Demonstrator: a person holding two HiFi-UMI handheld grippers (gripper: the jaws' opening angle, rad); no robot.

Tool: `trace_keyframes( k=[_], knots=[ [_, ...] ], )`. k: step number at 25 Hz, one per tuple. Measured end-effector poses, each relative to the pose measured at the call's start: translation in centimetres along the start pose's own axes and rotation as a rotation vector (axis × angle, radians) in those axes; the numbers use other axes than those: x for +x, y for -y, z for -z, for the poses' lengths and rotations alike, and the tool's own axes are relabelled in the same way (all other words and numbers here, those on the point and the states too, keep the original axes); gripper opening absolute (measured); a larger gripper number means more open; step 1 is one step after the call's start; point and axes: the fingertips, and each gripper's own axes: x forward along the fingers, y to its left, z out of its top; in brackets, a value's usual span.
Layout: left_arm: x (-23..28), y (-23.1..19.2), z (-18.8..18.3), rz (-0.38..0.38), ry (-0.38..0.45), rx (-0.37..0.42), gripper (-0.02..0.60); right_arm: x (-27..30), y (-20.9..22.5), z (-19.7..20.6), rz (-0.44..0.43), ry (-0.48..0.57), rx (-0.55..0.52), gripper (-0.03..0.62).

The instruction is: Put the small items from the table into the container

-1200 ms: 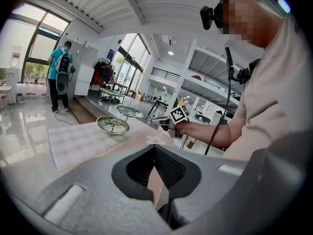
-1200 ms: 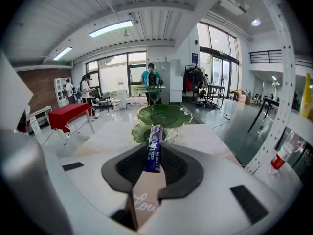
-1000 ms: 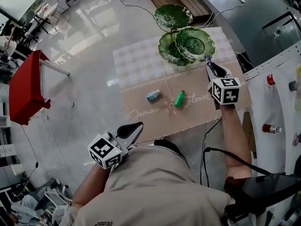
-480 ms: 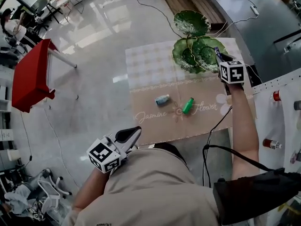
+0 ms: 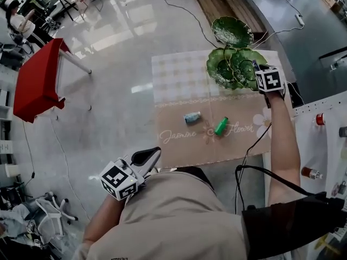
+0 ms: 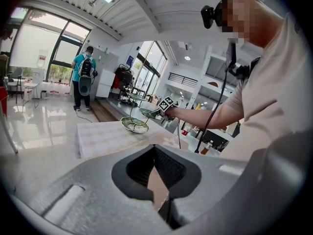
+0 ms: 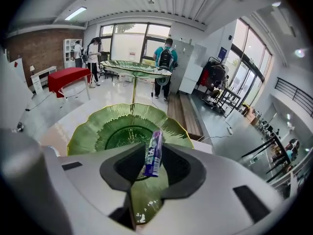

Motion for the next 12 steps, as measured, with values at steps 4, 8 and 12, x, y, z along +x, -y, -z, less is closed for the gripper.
trace_keyframes(
  k=[4, 8, 12],
  knots=[
    [-0.4, -0.3, 0.1, 0.002, 0.003, -0.002, 0.008, -0.5, 0.0, -0.4, 0.000, 0.014, 0.014, 0.150],
    [-0.8, -0.3, -0.1, 0.020, 0.007, 0.005, 0.008, -2.1, 0.0, -0.8, 0.017, 0.045, 0.042, 0.149],
    [-1.5, -0.3, 0.1, 0.044, 0.010, 0.016, 0.008, -4.2, -0.9, -0.6, 0.019, 0.072, 0.075, 0.142]
  ],
)
